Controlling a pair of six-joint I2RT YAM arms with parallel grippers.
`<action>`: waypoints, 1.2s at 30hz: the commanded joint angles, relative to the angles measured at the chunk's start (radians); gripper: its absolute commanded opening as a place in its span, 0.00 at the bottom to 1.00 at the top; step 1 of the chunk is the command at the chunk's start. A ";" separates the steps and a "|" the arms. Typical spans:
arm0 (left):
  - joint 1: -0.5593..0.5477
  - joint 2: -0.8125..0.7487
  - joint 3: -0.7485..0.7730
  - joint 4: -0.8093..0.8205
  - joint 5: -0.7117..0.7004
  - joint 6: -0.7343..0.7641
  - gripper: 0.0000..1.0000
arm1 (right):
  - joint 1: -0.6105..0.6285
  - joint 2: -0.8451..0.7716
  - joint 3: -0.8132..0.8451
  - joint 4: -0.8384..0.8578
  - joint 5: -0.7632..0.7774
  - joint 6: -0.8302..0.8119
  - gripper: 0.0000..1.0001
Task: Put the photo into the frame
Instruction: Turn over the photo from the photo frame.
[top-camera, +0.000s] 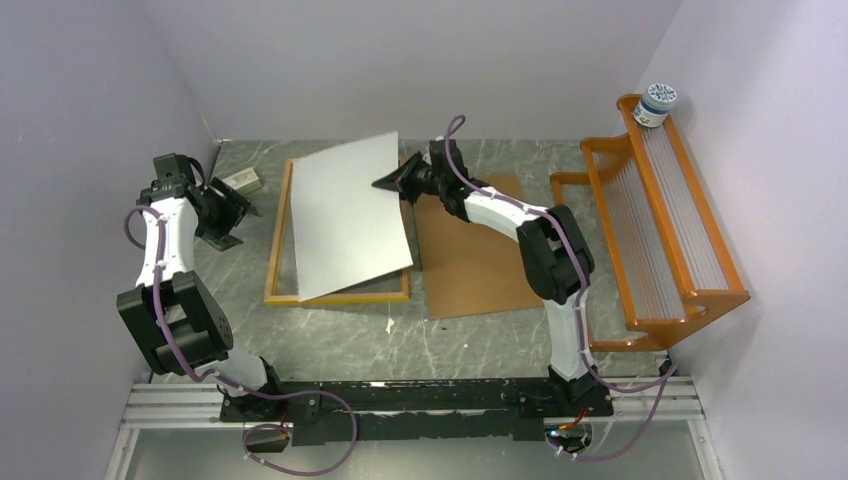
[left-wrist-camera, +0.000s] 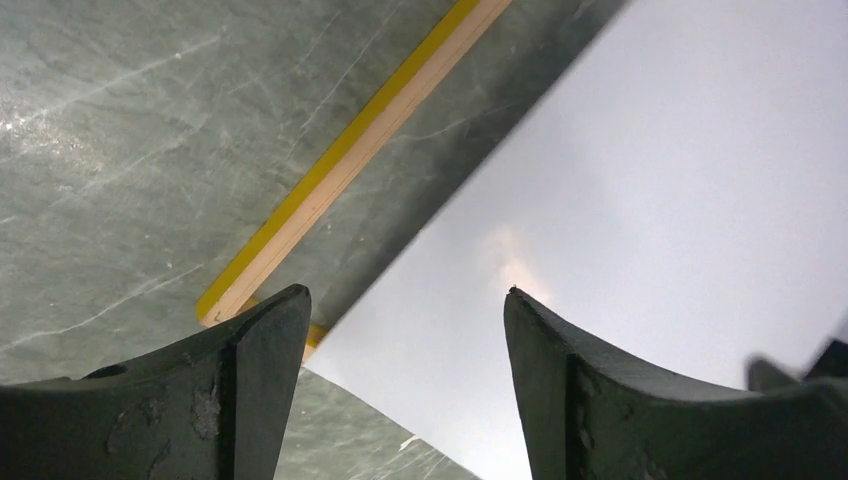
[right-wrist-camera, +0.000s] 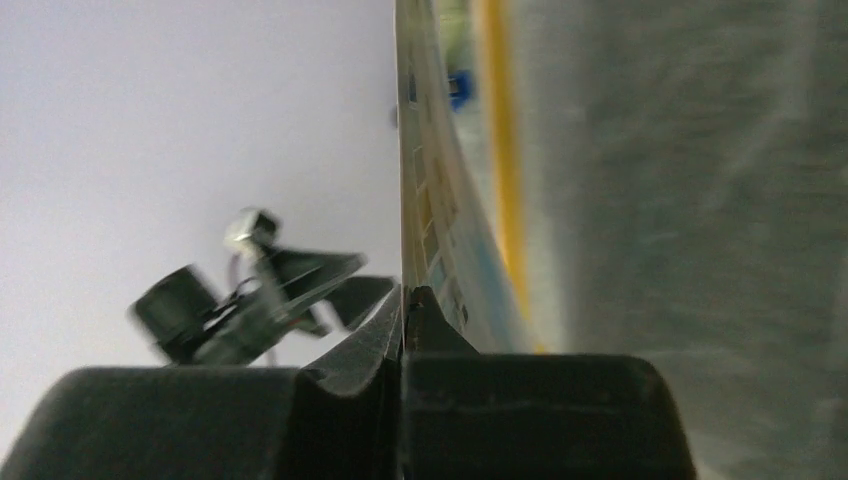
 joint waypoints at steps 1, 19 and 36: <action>0.009 -0.020 -0.035 0.026 0.006 0.030 0.75 | -0.008 0.074 0.001 -0.092 0.078 -0.112 0.00; 0.011 -0.001 -0.104 0.046 0.009 0.056 0.75 | 0.005 0.187 0.051 -0.010 0.176 -0.285 0.00; 0.011 -0.008 -0.144 0.058 0.028 0.062 0.75 | 0.053 0.295 0.190 -0.031 0.175 -0.283 0.10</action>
